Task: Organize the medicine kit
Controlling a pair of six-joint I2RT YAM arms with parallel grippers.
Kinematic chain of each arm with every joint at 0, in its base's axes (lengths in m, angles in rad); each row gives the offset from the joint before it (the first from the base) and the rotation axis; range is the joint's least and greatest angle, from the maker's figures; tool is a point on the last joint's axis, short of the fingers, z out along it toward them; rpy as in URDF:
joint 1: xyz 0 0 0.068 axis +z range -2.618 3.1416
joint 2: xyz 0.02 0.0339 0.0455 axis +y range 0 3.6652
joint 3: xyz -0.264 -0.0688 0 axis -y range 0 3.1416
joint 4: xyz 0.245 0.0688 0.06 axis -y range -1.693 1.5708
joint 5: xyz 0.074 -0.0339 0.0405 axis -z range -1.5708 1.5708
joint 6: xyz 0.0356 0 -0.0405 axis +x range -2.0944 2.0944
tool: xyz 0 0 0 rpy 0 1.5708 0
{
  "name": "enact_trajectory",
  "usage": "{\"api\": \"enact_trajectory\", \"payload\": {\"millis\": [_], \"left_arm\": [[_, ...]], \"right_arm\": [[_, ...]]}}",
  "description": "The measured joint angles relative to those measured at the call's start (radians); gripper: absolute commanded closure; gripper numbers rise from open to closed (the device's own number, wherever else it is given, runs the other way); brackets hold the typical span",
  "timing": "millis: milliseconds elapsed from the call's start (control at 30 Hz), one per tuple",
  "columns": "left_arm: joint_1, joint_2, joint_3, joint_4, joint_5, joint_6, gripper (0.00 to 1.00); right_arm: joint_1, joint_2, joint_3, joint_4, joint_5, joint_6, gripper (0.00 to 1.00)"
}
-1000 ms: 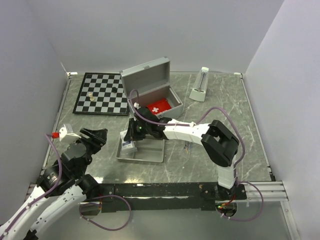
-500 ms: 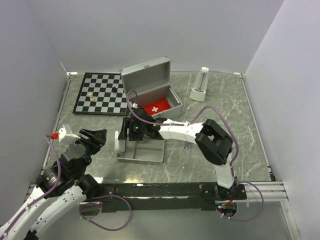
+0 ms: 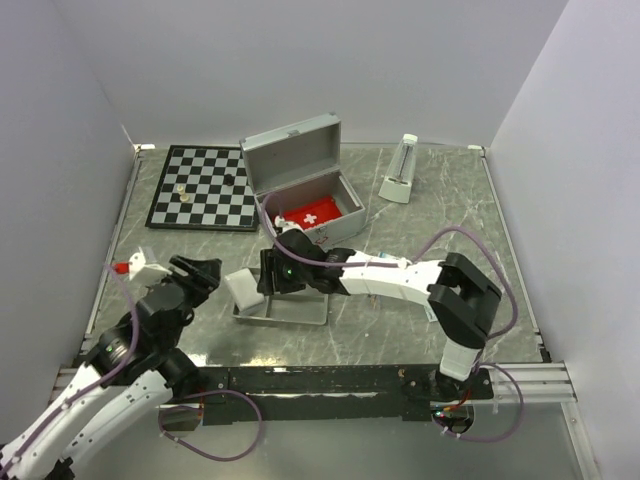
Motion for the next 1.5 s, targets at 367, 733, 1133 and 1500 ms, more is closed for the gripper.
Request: {"api": "enact_trajectory", "payload": {"millis": [367, 733, 1133, 1500], "left_arm": [[0.037, 0.504, 0.031, 0.041, 0.013, -0.026, 0.34], [0.358, 0.557, -0.075, 0.233, 0.326, 0.055, 0.3], [0.367, 0.652, -0.135, 0.388, 0.504, 0.104, 0.45], [0.369, 0.673, -0.138, 0.391, 0.516, 0.143, 0.85]], "right_arm": [[0.017, -0.15, -0.094, -0.021, 0.122, -0.111, 0.51], [0.014, -0.28, -0.317, -0.036, 0.179, -0.183, 0.51], [-0.001, -0.307, -0.4, -0.002, 0.167, -0.199, 0.49], [-0.02, -0.355, -0.441, 0.012, 0.158, -0.2, 0.5]]}}
